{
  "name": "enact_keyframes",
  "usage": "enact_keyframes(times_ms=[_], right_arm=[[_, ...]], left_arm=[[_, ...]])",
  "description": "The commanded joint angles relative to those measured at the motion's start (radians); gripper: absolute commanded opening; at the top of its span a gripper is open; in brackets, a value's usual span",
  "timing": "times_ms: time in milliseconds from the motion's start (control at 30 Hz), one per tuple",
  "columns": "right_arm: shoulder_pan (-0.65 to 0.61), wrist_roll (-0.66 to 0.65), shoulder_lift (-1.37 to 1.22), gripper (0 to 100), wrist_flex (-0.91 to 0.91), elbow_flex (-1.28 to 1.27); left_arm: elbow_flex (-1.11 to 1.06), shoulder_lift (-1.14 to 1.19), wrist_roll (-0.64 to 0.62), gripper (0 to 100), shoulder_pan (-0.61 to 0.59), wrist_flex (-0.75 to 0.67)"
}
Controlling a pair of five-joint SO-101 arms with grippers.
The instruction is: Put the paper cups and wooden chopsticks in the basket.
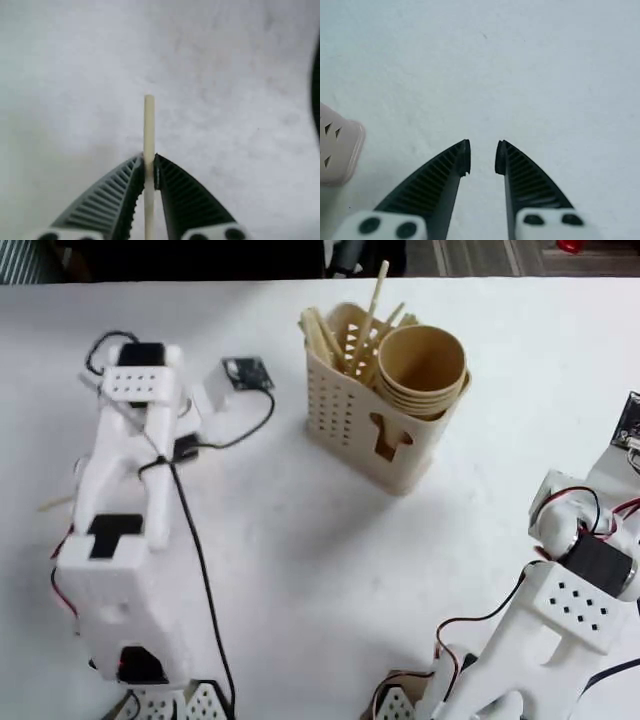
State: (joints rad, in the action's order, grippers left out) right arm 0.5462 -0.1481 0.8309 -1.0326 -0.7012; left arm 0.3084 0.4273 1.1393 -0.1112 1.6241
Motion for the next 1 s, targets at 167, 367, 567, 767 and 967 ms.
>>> enact_keyframes(times_ms=[167, 367, 567, 767, 967], right_arm=[[-0.010, -0.002, -0.002, 9.8, 0.013, 0.005], [-0.010, -0.002, -0.002, 9.8, 0.013, 0.005], [-0.010, -0.002, -0.002, 9.8, 0.013, 0.005], [-0.010, -0.002, -0.002, 9.8, 0.012, 0.005], [-0.008, -0.002, -0.002, 9.8, 0.012, 0.005]], left_arm=[[0.130, -0.421, -0.164, 2, 0.104, -0.017], [0.379, -0.507, -0.351, 2, 0.246, -0.052], [0.574, -0.507, -0.595, 2, 0.361, -0.224], [0.603, -0.506, -0.885, 2, 0.489, -0.496], [0.601, -0.490, -1.025, 2, 0.562, -0.667]])
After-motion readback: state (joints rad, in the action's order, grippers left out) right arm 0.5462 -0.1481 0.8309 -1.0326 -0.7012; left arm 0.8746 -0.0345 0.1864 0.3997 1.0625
